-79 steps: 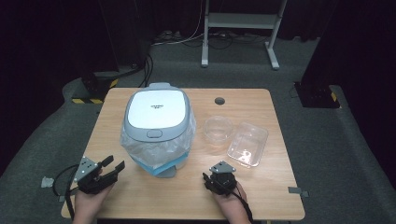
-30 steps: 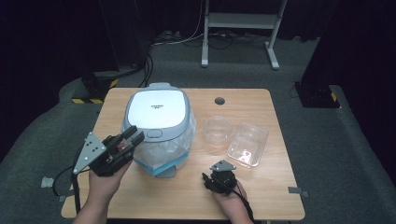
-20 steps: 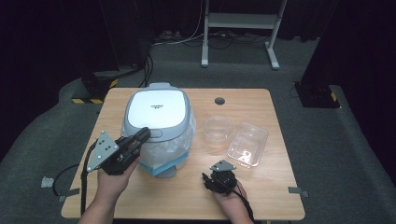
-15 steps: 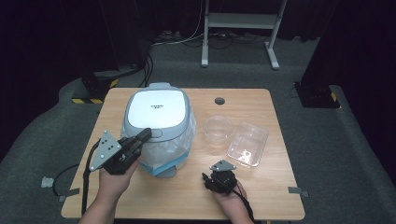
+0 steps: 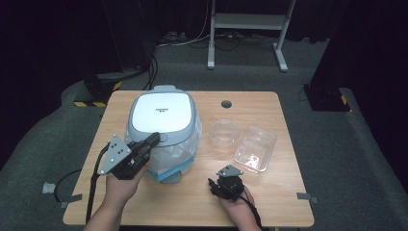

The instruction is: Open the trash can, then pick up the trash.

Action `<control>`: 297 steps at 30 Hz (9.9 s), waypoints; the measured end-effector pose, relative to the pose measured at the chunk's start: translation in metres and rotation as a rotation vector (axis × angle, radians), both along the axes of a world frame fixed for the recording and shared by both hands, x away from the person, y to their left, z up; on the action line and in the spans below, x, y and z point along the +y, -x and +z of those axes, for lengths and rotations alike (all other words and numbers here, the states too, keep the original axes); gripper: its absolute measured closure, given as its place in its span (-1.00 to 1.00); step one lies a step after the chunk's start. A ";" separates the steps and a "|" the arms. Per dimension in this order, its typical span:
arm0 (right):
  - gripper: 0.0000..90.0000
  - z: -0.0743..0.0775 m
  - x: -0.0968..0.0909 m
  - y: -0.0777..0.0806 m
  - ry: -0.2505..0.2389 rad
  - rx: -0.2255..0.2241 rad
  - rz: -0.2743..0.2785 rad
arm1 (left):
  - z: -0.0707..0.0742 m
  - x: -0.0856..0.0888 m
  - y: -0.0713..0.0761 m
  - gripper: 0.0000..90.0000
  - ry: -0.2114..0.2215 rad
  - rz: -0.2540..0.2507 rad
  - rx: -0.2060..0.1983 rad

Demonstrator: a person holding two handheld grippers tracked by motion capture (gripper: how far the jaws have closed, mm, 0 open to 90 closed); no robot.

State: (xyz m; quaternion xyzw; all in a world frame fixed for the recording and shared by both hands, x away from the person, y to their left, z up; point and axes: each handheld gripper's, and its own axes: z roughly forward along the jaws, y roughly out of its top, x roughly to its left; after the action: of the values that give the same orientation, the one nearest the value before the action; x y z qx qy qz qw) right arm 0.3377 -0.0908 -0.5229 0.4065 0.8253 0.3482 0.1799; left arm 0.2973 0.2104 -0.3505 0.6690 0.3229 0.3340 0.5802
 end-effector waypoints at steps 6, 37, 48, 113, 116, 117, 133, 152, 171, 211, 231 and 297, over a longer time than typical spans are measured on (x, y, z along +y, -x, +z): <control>-0.06 0.000 0.000 0.000 0.001 -0.002 0.000 | 0.001 0.001 0.000 0.89 -0.023 -0.021 0.009; -0.07 0.000 0.001 0.000 0.001 0.000 0.004 | -0.025 0.099 0.014 -0.41 0.052 0.170 0.139; -0.08 0.000 0.001 0.000 0.000 0.001 0.000 | -0.109 0.124 0.004 -0.45 -0.064 0.189 0.350; 0.06 0.043 -0.104 -0.010 -0.063 -0.219 -0.307 | -0.179 0.118 -0.009 -0.54 -0.231 0.269 0.591; 0.05 0.039 -0.106 -0.010 -0.078 -0.210 -0.325 | -0.178 0.118 -0.009 -0.52 -0.231 0.269 0.591; 0.05 0.039 -0.106 -0.010 -0.078 -0.210 -0.325 | -0.178 0.118 -0.009 -0.52 -0.231 0.269 0.591; 0.06 0.036 -0.098 0.000 -0.075 -0.233 -0.313 | -0.178 0.118 -0.009 -0.51 -0.230 0.263 0.590; 0.06 0.033 -0.088 0.008 -0.052 -0.265 -0.314 | -0.178 0.118 -0.009 -0.50 -0.228 0.260 0.591; 0.03 0.036 -0.074 0.020 0.018 -0.237 -0.313 | -0.178 0.118 -0.008 -0.45 -0.227 0.250 0.586; 0.02 0.026 -0.069 0.037 0.009 -0.271 -0.307 | -0.178 0.118 -0.008 -0.44 -0.231 0.251 0.583; 0.04 0.016 -0.070 0.028 0.000 -0.181 -0.298 | -0.178 0.118 -0.008 -0.44 -0.229 0.251 0.583; -0.14 0.026 -0.114 0.011 -0.119 -0.197 -0.379 | -0.178 0.118 -0.008 -0.44 -0.233 0.248 0.584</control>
State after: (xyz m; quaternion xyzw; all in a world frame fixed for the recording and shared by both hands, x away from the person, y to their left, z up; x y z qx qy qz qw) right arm 0.3265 -0.2052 -0.4967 0.5283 0.6906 0.3944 0.2974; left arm 0.3051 0.3285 -0.5287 0.7538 0.5141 0.2311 0.3377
